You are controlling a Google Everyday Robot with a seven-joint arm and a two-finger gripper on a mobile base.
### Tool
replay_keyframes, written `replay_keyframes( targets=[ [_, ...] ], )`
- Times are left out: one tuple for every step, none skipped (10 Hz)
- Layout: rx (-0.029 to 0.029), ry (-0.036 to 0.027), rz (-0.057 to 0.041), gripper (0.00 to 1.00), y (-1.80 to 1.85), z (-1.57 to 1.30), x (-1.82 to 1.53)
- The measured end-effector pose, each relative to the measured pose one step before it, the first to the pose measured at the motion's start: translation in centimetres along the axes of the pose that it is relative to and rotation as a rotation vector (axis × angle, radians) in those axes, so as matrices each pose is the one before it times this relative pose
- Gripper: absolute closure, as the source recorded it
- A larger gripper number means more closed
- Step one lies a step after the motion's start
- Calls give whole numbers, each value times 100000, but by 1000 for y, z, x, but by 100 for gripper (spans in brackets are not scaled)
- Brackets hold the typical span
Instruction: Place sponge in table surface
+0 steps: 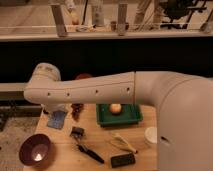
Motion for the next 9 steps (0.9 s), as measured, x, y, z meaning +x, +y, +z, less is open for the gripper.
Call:
replay_keyframes(
  targets=[
    [77,-787,-769,100,-418,863,127],
    [437,-759,-756,100,-394,1097,187],
    [291,-914,-508,100,-204,1255,180],
    [250,-1190,-226,100,-118,1150,254],
    [347,-1929,-51,100,37,1738,409],
    [604,-1369,-460,100,-1,1252,365],
    [438,-927,-467,100,60,877,261],
    [650,-1327,-1015,100,38,1284,177],
    [822,-953,-586,100,-113,692,144]
  ],
)
